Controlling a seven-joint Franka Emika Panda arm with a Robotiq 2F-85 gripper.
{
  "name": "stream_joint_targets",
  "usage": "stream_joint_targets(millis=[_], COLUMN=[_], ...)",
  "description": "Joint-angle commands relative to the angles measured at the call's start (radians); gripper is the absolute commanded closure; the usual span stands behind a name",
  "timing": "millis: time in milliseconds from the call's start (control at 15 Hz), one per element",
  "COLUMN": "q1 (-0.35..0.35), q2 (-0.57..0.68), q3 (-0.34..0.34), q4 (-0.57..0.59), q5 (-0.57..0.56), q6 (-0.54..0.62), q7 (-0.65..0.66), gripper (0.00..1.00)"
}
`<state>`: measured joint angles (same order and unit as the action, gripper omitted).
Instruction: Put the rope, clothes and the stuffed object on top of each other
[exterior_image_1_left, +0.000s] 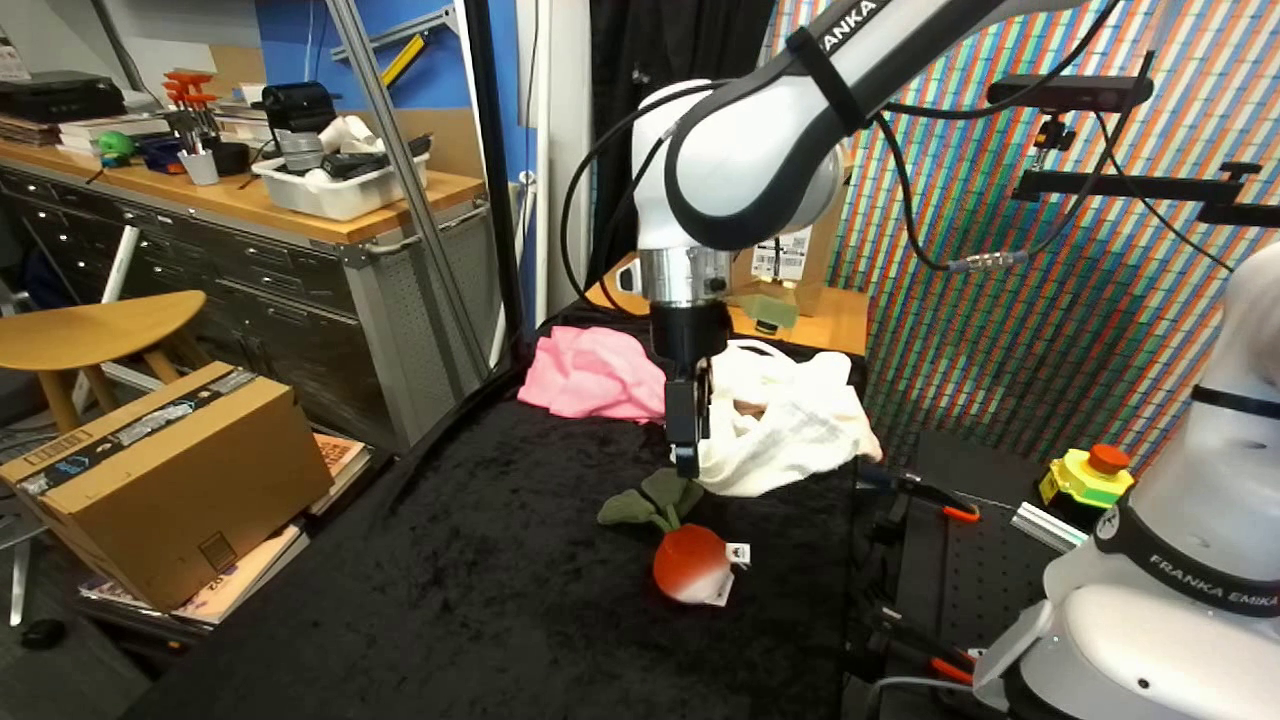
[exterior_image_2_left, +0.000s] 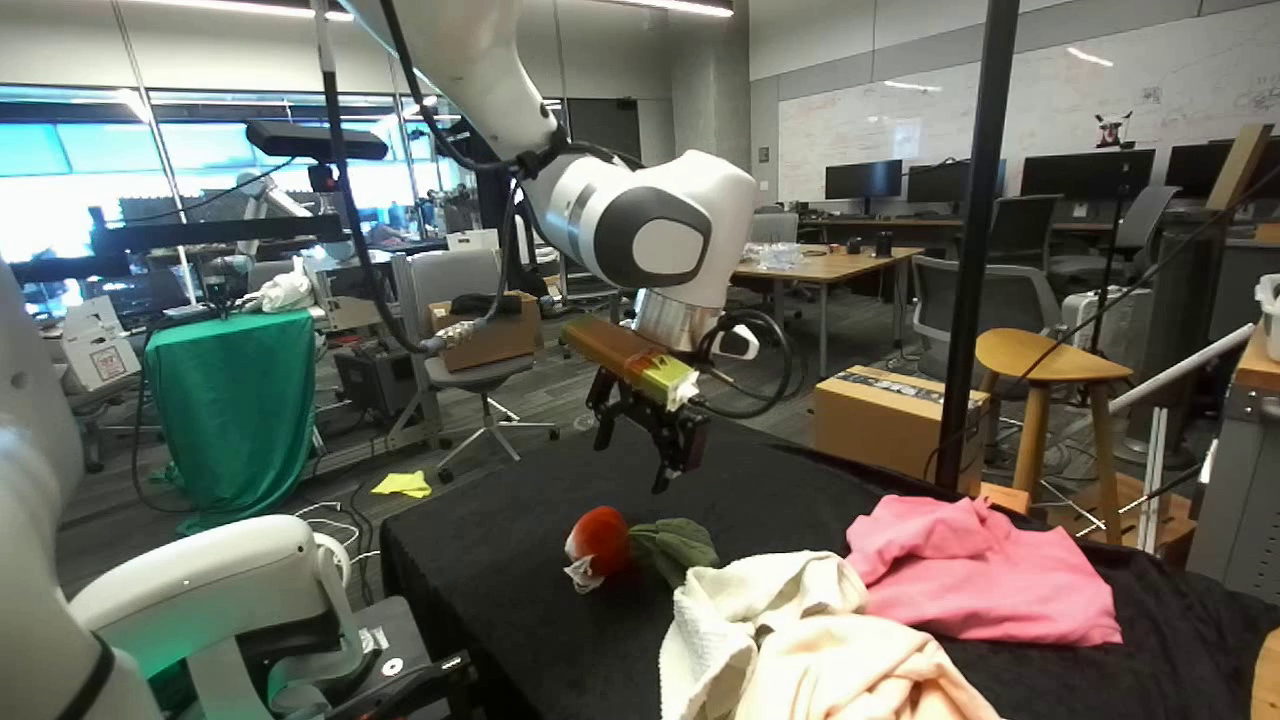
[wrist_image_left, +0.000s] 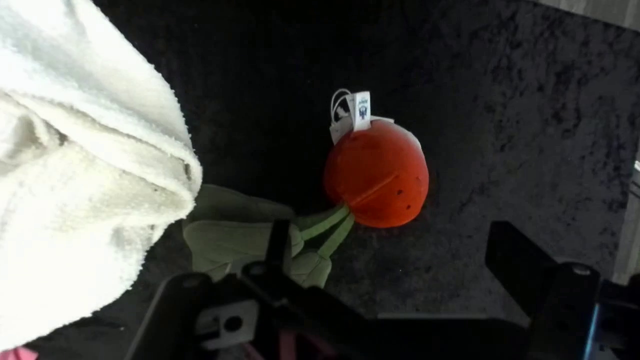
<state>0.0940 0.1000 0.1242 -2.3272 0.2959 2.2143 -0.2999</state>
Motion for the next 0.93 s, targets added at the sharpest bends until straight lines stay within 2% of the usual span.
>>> stream_joint_targets(millis=[0, 133, 333, 600, 867], q1=[0.045, 0.068, 0.095, 0.118, 0.124], q2=[-0.010, 0.002, 0.016, 0.041, 0.068], q3=[0.034, 0.048, 0.053, 0.034, 0.040], q4=[-0.092, -0.131, -0.182, -0.207, -0.197], q5=[-0.033, -0.064, -0.159, -0.322, -0.357], q6=[0.225, 0.339, 0.450, 0.505, 0.506], q7=[0.085, 0.143, 0.240, 0.392, 0.452], gripper=[0.00, 0.00, 0.00, 0.00, 0.00])
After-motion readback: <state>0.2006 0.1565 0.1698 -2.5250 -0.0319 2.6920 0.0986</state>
